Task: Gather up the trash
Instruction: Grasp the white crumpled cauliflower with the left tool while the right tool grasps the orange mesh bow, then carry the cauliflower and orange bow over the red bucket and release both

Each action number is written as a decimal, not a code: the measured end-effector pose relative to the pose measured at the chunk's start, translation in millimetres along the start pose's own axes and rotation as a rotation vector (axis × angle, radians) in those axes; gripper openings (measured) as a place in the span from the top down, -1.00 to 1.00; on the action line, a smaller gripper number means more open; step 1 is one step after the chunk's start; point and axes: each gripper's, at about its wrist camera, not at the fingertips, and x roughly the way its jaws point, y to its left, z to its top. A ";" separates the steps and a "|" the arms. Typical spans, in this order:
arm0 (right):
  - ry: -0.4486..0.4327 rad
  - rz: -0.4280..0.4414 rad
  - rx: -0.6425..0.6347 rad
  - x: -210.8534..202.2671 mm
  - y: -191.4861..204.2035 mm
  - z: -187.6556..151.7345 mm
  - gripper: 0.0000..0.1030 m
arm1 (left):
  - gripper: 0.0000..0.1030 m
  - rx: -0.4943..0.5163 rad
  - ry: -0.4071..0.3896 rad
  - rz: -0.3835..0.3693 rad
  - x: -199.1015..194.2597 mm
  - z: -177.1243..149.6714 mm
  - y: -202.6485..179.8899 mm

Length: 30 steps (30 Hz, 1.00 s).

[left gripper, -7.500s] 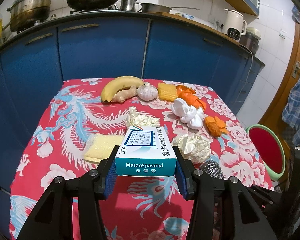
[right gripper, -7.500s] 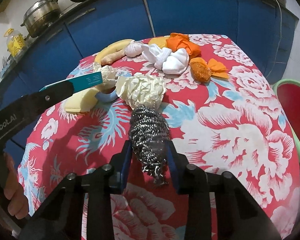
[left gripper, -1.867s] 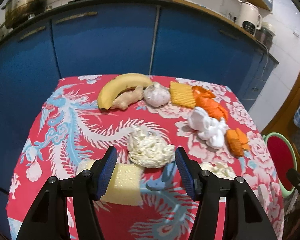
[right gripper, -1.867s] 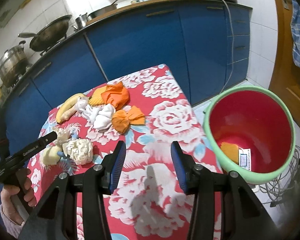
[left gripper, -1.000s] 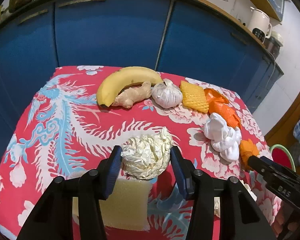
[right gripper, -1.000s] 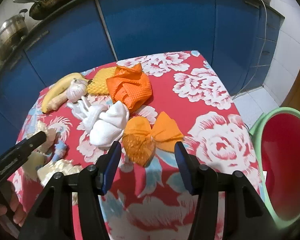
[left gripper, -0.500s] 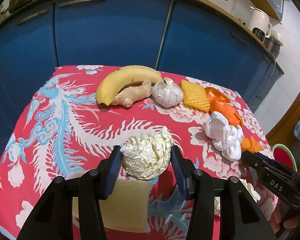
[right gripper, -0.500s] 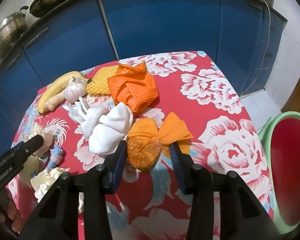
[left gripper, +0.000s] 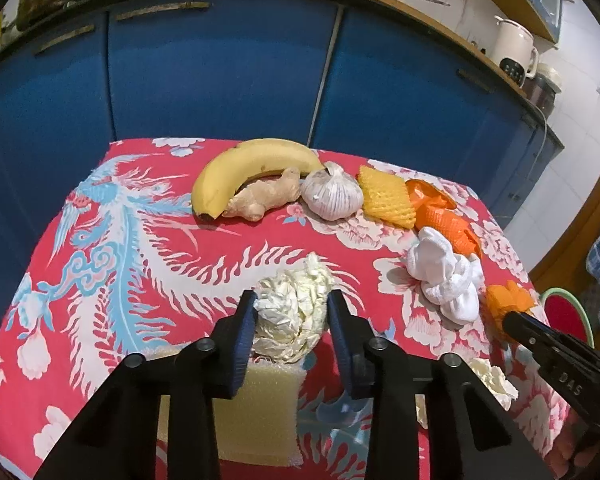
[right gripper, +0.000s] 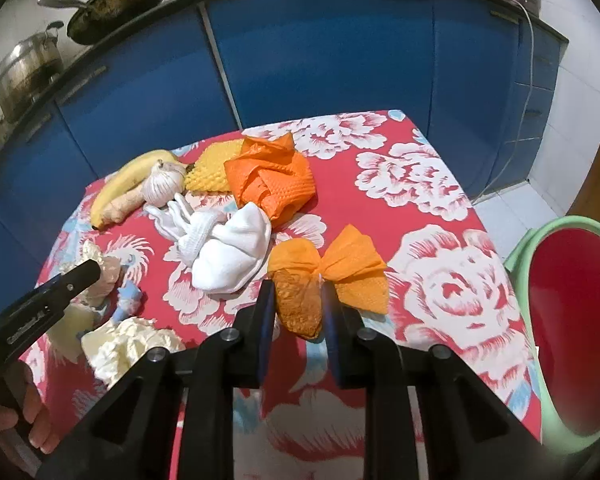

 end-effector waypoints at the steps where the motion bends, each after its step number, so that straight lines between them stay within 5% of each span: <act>1: -0.005 0.005 0.004 -3.5 -0.8 0.0 0.51 | 0.35 0.000 -0.003 -0.003 -0.4 0.2 0.3; 17: -0.086 0.018 0.071 -70.7 -25.4 -23.4 0.51 | 0.49 0.000 -0.063 -0.105 -35.8 2.2 -6.6; 30: -0.143 -0.047 0.178 -120.0 -80.9 -46.0 0.50 | 0.49 0.079 -0.087 -0.224 -79.9 -3.2 -58.5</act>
